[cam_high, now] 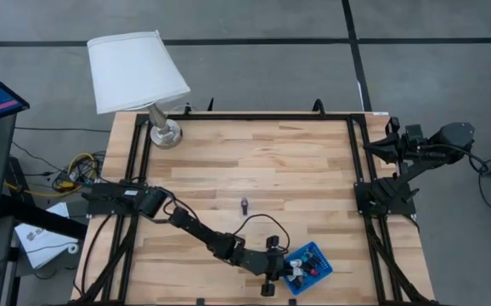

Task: Pick & Place Nail Polish
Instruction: Put the white nail polish into the blue bin, then put the violet nail polish into the blue bin

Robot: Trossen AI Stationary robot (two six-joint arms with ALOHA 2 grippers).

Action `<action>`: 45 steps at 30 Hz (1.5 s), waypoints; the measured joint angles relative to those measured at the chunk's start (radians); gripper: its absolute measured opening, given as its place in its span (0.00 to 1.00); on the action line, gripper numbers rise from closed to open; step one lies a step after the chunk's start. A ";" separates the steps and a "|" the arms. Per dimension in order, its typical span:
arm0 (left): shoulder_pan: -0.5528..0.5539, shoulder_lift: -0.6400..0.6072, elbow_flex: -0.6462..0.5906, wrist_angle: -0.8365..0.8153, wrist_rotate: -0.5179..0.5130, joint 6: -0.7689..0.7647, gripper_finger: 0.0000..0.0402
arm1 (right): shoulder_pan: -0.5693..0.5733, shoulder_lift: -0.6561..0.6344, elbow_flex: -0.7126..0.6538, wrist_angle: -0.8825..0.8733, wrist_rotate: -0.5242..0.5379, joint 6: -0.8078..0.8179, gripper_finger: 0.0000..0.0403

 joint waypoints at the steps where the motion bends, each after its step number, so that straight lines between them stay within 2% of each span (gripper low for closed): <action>1: 0.000 0.000 0.000 0.000 0.000 0.000 0.19 | 0.000 0.000 0.000 0.000 0.000 0.000 0.00; 6: 0.000 -0.006 -0.001 -0.004 0.000 0.000 0.23 | 0.000 0.000 0.000 0.000 0.000 -0.001 0.00; 14: 0.000 -0.046 -0.002 -0.004 -0.016 0.052 0.39 | 0.000 0.000 0.000 0.000 0.000 -0.008 0.00; 17: 0.000 -0.098 -0.002 -0.014 -0.059 0.078 0.43 | 0.000 0.000 0.000 0.000 0.000 -0.008 0.00; 19: 0.000 -0.161 -0.002 -0.056 -0.134 0.148 0.45 | 0.000 0.000 0.000 0.000 0.000 -0.009 0.00; 21: 0.001 -0.240 -0.001 -0.150 -0.255 0.196 0.46 | 0.000 0.000 0.000 0.000 0.000 -0.009 0.00; 24: 0.017 -0.360 -0.024 -0.287 -0.434 0.206 0.46 | 0.000 0.000 0.000 -0.001 0.000 -0.009 0.00; 28: 0.046 -0.513 -0.103 -0.345 -0.631 0.203 0.46 | 0.000 0.000 0.000 -0.001 0.000 -0.009 0.00; 30: 0.055 -0.571 -0.151 -0.348 -0.740 0.159 0.46 | 0.000 0.000 0.000 -0.001 0.000 -0.009 0.00; 33: 0.063 -0.634 -0.235 -0.356 -0.881 0.009 0.46 | 0.000 0.000 0.000 -0.001 0.000 -0.009 0.00; 36: 0.065 -0.662 -0.314 -0.353 -0.889 -0.097 0.45 | 0.000 0.000 0.000 -0.001 0.000 -0.009 0.00; 38: 0.065 -0.658 -0.364 -0.357 -0.848 -0.168 0.45 | 0.000 0.000 0.000 -0.001 0.000 -0.009 0.00; 41: 0.064 -0.625 -0.416 -0.357 -0.756 -0.279 0.45 | 0.000 0.000 0.000 -0.002 0.000 -0.009 0.00; 45: 0.063 -0.542 -0.439 -0.353 -0.713 -0.390 0.45 | 0.000 0.000 0.000 -0.010 0.000 -0.009 0.00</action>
